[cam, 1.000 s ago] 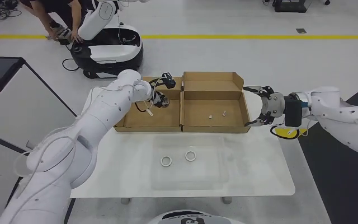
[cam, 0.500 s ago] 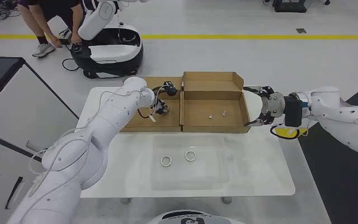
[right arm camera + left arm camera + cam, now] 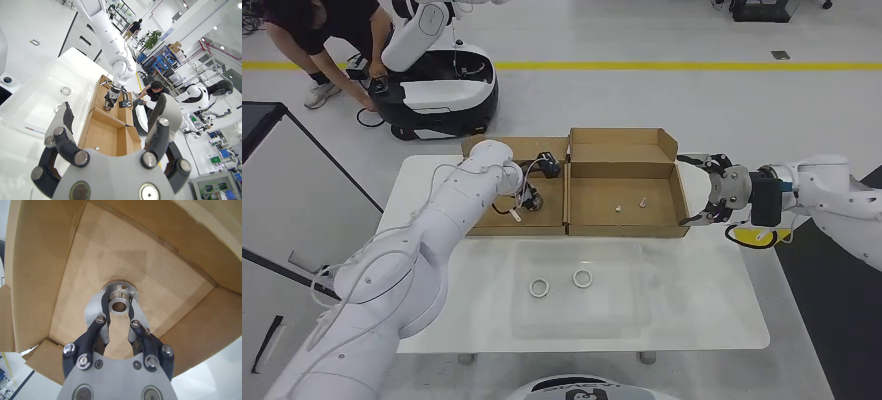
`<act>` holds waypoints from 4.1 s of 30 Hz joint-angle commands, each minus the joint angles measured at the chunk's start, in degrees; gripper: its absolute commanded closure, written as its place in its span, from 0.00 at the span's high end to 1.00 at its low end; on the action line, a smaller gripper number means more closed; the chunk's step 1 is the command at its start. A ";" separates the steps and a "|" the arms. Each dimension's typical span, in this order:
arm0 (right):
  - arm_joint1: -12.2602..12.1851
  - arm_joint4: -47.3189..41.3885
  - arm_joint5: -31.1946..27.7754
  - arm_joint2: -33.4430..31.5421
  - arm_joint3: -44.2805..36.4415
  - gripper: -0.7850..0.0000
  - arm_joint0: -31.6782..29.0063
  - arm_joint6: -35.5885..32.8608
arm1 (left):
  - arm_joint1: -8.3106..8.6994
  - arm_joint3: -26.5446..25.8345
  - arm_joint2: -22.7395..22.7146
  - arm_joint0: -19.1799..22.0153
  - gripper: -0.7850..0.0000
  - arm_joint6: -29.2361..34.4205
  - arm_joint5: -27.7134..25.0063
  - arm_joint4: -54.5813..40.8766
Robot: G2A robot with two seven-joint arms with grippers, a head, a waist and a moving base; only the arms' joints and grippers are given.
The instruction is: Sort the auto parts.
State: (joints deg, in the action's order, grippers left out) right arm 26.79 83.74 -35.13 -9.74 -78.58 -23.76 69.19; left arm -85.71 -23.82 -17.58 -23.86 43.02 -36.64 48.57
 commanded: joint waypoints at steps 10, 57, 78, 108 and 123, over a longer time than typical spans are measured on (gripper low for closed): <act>0.00 0.00 0.00 0.00 0.00 1.00 0.00 0.00 | -1.85 3.34 -0.06 0.38 0.65 -0.91 -0.08 1.69; 0.00 0.00 0.00 0.00 0.00 1.00 0.00 0.00 | 10.45 -37.98 -16.22 -3.57 1.00 26.98 2.35 -3.53; 0.00 0.00 0.00 0.00 0.00 1.00 0.00 0.00 | 30.35 -79.99 -21.14 -22.04 1.00 34.45 9.82 -7.78; 0.00 0.00 0.00 0.00 0.00 1.00 0.00 0.00 | 34.54 -87.05 -9.56 -18.45 1.00 35.49 10.87 -13.81; 0.00 0.00 0.00 0.00 0.00 1.00 0.00 0.00 | 34.75 -85.84 -5.42 -16.62 0.78 34.27 9.66 -14.92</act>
State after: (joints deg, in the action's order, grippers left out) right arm 26.79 83.74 -35.13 -9.74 -78.58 -23.76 69.19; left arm -50.96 -109.68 -23.06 -40.48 77.34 -26.94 33.66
